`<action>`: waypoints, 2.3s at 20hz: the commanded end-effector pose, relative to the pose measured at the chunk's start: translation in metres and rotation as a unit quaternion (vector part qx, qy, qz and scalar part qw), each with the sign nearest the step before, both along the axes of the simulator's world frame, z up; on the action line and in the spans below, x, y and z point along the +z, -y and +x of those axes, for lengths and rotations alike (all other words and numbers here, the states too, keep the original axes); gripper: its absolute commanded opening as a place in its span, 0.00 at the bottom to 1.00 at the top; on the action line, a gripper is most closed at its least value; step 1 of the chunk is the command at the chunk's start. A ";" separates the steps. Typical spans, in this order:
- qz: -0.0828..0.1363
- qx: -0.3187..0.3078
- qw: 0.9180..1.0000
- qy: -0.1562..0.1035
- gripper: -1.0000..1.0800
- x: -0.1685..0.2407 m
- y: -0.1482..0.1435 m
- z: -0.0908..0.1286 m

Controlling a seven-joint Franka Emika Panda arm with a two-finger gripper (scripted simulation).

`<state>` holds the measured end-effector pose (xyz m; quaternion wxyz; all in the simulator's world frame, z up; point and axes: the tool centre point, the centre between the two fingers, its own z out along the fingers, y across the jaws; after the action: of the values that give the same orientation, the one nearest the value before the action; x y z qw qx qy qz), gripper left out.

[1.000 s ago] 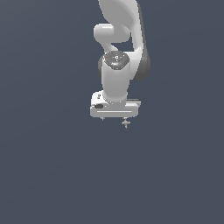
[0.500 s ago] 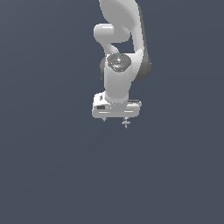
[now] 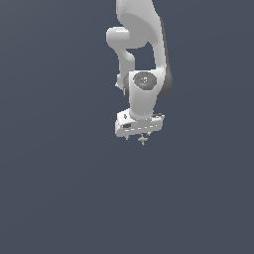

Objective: Pick up the object and move it to a goal position.

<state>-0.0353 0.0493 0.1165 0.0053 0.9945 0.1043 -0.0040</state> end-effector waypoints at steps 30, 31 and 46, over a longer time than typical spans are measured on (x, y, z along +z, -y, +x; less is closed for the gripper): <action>0.006 0.093 0.996 0.003 0.96 -0.091 -0.035 -0.042; 0.006 0.093 0.996 0.003 0.96 -0.093 -0.035 -0.042; 0.006 0.093 0.996 0.004 0.00 -0.094 -0.036 -0.041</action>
<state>-0.0756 0.0841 0.0235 0.0004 0.9807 0.1956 0.0018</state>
